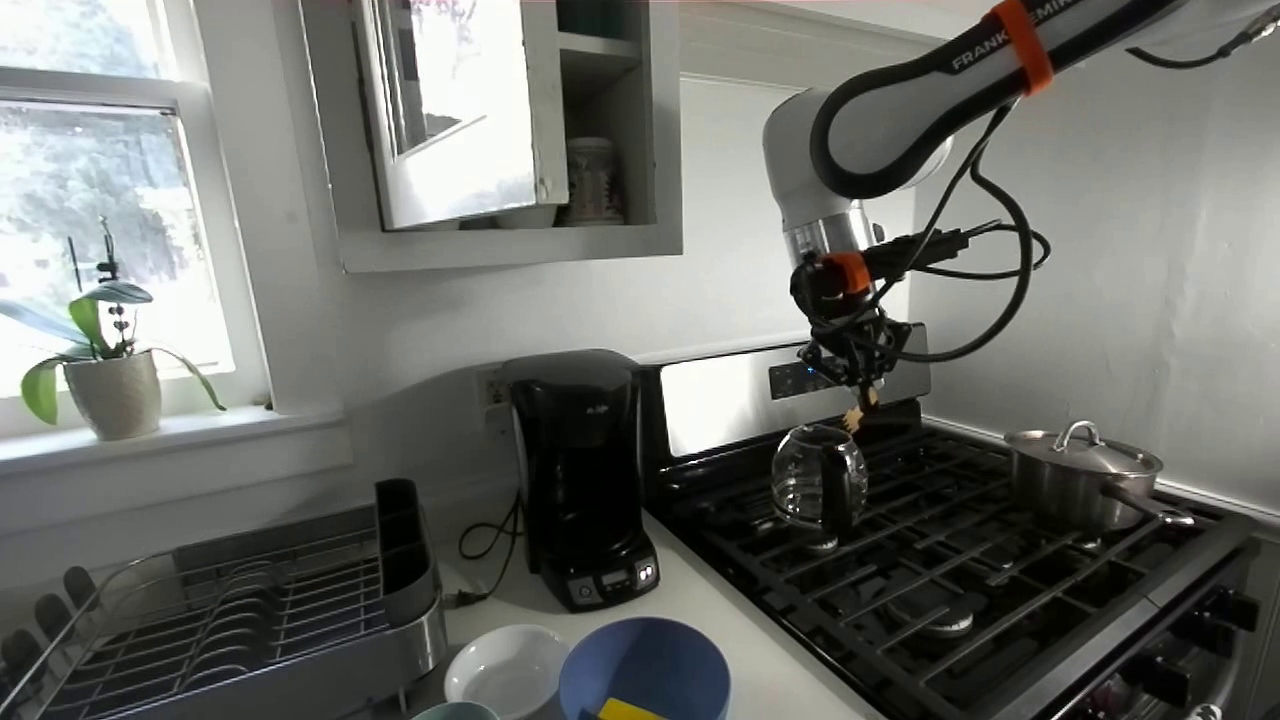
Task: Pick up the wooden fork and mix the contents of the kettle, put the wooden fork back on the blue bowl
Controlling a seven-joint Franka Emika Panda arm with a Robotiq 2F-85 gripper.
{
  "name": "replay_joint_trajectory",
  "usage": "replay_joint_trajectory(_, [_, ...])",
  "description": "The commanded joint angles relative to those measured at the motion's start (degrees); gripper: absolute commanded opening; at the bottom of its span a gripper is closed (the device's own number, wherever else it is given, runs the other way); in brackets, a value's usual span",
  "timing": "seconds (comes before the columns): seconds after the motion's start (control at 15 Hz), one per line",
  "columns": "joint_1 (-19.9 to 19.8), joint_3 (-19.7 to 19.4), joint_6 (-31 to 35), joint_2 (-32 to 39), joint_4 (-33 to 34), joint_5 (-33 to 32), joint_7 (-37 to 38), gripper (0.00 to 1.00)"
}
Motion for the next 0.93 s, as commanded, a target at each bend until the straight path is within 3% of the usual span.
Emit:
replay_joint_trajectory(0.0, [-2.4,-1.7,-1.9,-1.8,1.0,3.4,0.7,0.01])
replay_joint_trajectory(0.33, [-5.1,-3.6,3.0,-1.9,0.5,3.7,1.2,0.01])
replay_joint_trajectory(0.87, [-5.6,-4.5,13.3,2.2,0.4,8.4,-0.3,0.01])
